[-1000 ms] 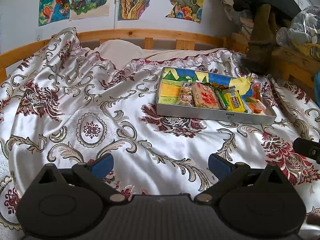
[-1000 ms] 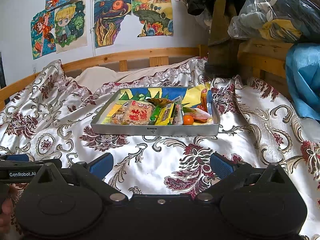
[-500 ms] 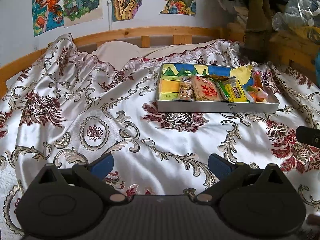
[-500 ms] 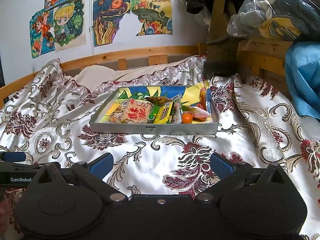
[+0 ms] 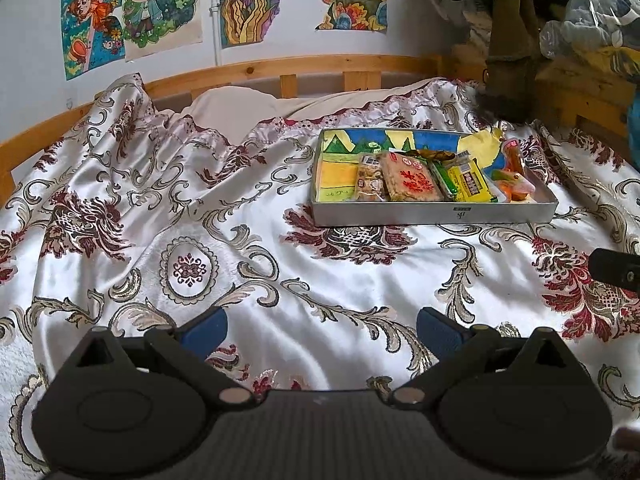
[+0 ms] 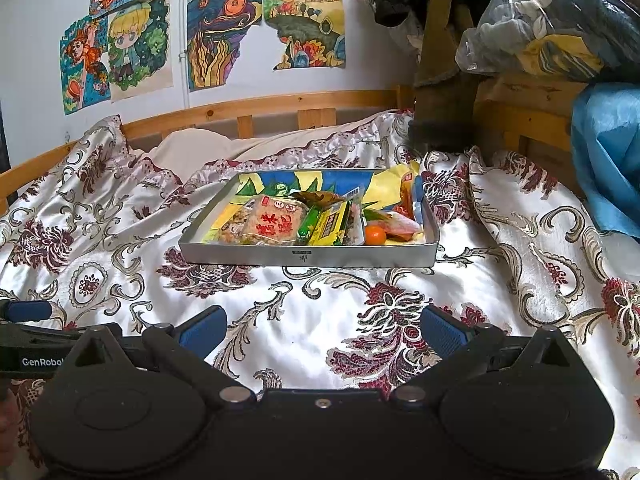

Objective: Organize snacks

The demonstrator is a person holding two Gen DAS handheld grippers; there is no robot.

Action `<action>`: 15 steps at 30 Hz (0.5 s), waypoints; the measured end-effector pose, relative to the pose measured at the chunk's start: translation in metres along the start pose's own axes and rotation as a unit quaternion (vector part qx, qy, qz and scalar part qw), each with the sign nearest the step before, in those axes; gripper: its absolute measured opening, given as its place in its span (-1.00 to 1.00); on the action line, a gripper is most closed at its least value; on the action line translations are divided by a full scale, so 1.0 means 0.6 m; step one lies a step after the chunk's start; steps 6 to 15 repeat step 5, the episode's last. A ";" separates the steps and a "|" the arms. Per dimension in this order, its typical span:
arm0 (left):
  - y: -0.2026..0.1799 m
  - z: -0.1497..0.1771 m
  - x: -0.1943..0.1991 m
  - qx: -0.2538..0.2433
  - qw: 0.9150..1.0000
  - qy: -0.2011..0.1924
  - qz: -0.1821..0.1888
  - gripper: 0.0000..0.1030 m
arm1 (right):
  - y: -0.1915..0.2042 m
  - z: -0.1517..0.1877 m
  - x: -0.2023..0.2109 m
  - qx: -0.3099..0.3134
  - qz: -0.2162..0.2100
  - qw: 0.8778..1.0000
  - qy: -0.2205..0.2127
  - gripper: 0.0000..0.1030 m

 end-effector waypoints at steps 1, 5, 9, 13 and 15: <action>0.000 0.000 0.000 0.000 1.000 0.000 0.000 0.99 | 0.001 0.000 0.000 0.000 0.000 1.000 0.001 0.99; -0.001 0.002 -0.003 0.001 1.000 0.004 0.000 0.99 | -0.001 0.000 -0.002 0.000 0.001 1.000 0.002 0.99; -0.001 0.002 -0.003 0.001 1.000 0.004 0.000 0.99 | -0.001 0.000 -0.002 0.000 0.001 1.000 0.002 0.99; -0.001 0.002 -0.003 0.001 1.000 0.004 0.000 0.99 | -0.001 0.000 -0.002 0.000 0.001 1.000 0.002 0.99; -0.001 0.002 -0.003 0.001 1.000 0.004 0.000 0.99 | -0.001 0.000 -0.002 0.000 0.001 1.000 0.002 0.99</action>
Point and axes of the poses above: each gripper's, at about its wrist camera, not at the fingertips, and x roughly against the way its jaws point, y to its left, z to its underside, the point moved 7 cm from there along -x, roughly the way its jaws point, and after that the axes turned 10 degrees about y, right-handed, at the moved point
